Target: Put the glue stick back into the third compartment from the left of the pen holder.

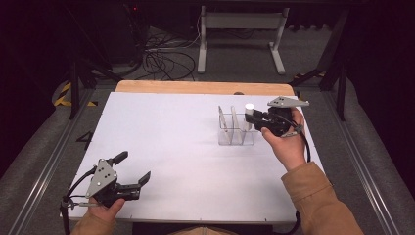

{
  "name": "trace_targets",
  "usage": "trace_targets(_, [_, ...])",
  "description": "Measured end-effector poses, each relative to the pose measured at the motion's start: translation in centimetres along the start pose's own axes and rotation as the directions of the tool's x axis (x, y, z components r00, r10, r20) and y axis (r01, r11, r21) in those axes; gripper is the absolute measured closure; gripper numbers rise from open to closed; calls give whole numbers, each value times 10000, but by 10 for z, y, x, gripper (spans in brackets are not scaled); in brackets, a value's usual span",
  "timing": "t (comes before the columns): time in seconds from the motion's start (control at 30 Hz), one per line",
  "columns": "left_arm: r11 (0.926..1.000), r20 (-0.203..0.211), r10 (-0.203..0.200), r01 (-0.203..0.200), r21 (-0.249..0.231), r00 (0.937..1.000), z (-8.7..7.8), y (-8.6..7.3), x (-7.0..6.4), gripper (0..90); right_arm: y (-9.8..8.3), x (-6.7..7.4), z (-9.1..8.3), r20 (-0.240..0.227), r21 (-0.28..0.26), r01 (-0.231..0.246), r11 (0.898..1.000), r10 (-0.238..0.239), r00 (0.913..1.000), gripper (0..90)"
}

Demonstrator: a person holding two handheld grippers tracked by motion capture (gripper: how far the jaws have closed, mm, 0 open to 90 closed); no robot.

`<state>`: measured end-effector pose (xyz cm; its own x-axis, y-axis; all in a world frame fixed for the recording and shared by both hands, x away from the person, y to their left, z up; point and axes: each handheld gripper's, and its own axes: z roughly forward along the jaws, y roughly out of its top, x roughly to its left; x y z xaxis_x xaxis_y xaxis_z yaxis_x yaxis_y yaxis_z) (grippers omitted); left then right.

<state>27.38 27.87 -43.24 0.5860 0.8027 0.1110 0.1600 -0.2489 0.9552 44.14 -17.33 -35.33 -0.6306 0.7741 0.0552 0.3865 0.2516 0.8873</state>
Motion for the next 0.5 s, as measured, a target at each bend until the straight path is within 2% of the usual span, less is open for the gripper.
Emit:
trace_targets(0.3, [10000,-2,-8,8,23,10000,0,0,0,68,-5,-10,7,460,140,388,9992,-394,9982,680])
trace_targets(0.5, [10000,24,-45,45,19,10000,0,0,0,68,-6,-13,9,705,99,460,9989,-466,9964,680])
